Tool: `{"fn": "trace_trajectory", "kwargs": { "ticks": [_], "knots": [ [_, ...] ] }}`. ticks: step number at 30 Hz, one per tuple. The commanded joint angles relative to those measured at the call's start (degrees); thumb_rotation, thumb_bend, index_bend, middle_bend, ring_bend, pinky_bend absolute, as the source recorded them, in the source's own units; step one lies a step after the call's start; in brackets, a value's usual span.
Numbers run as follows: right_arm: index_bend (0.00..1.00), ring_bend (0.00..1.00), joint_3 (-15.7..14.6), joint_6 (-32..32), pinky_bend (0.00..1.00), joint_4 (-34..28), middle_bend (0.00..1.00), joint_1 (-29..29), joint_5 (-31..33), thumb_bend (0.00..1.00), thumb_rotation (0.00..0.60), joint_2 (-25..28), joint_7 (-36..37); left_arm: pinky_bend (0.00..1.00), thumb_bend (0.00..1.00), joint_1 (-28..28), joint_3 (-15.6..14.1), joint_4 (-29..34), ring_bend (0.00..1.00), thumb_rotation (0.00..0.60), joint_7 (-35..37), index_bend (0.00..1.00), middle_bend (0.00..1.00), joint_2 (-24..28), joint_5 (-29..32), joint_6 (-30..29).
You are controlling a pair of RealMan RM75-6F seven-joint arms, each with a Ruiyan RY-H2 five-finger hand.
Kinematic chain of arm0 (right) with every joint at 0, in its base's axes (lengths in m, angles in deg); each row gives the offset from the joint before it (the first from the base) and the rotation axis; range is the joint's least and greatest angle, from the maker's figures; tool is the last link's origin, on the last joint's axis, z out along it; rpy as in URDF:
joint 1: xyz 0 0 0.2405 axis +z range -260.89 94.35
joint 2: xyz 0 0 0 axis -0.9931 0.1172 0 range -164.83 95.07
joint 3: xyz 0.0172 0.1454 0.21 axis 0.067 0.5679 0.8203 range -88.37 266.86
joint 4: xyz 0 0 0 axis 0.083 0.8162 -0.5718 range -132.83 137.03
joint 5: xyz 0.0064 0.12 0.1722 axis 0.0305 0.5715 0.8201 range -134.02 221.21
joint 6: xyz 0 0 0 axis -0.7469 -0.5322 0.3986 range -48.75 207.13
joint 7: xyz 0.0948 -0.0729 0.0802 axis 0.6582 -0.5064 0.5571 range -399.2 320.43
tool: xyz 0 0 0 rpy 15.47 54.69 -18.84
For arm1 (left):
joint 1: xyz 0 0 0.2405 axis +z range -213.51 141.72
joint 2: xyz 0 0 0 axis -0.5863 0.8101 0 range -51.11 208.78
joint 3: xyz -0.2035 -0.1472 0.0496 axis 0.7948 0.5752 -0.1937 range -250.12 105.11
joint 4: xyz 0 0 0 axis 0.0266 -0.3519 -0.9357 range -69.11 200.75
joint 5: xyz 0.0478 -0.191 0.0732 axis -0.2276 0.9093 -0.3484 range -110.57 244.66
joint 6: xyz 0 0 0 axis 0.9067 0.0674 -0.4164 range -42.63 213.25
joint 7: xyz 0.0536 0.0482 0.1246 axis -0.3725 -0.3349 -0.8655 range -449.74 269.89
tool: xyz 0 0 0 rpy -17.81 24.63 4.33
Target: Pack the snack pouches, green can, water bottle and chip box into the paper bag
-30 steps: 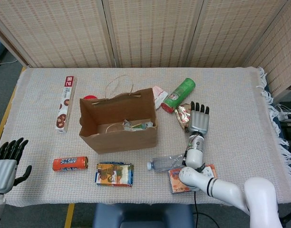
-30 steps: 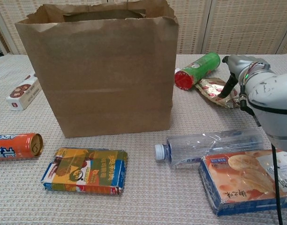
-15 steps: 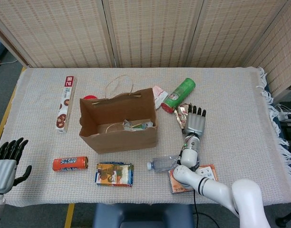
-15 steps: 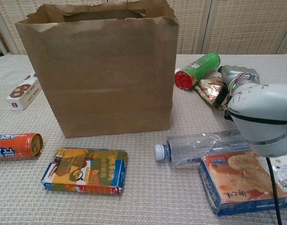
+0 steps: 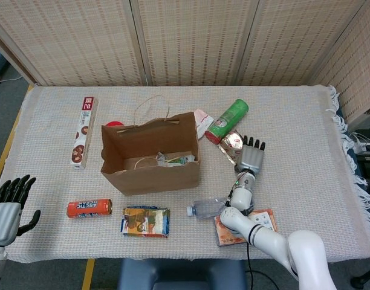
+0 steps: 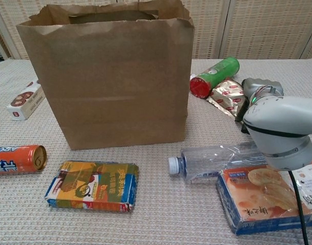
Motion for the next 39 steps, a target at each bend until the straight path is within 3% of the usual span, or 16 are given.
{"fn": "trace_trajectory", "kwargs": {
  "ticks": [1,2,4,8,12,16,25,30,39],
  "knots": [
    [0.17,0.15,-0.16,0.37,0.3,1.58,0.17,0.04,-1.65,0.23,0.6,-0.81,0.89,0.0,0.39,0.0,0.0,0.0,0.0,0.6,0.06,0.03,0.0,0.02,0.0,0.01],
    [0.29,0.28,-0.38,0.37,0.44,2.05,0.28,-0.07,-2.77,0.31,0.6,-1.03,1.86,0.0,0.39,0.0,-0.01,-0.02,0.0,0.6,0.08,0.04,0.0,0.02,0.01,0.03],
    [0.47,0.45,-0.55,0.32,0.6,2.5,0.42,-0.32,-4.11,0.4,0.6,-1.28,3.1,0.0,0.39,0.0,-0.02,-0.04,0.0,0.6,0.08,0.04,0.0,0.02,-0.01,0.02],
    [0.63,0.57,-0.97,0.0,0.7,2.0,0.54,-1.25,-6.68,0.49,0.6,-0.92,4.75,0.0,0.39,0.02,-0.04,-0.07,0.0,0.6,0.13,0.04,0.0,0.01,-0.06,-0.03],
    [0.66,0.59,-1.24,-0.79,0.7,-2.09,0.56,-2.79,-8.06,0.5,0.6,1.12,4.7,0.0,0.39,0.01,-0.04,-0.08,0.0,0.6,0.07,0.04,0.0,0.0,-0.06,-0.01],
    [0.66,0.59,-2.59,-2.72,0.7,-9.94,0.56,-5.53,-9.99,0.5,0.6,5.14,4.2,0.0,0.39,0.03,-0.08,-0.06,0.0,0.6,0.07,0.03,0.0,0.0,-0.09,-0.02],
    [0.66,0.59,-4.04,-9.2,0.7,-35.81,0.56,-12.91,-15.2,0.51,0.6,19.11,6.15,0.0,0.39,0.1,-0.14,-0.09,0.0,0.6,-0.19,0.04,0.0,-0.07,-0.16,-0.15],
    [0.67,0.59,-2.25,-12.92,0.7,-47.55,0.57,-15.29,-17.89,0.5,0.6,26.87,7.47,0.0,0.39,0.17,-0.17,-0.06,0.0,0.6,-0.37,0.04,0.0,-0.16,-0.22,-0.3],
    [0.68,0.59,5.46,-18.62,0.7,-60.93,0.57,-14.21,-20.35,0.51,0.6,35.61,8.16,0.0,0.39,0.17,-0.07,0.11,0.0,0.6,-0.77,0.03,0.0,-0.21,0.01,-0.26]
  ]
}}
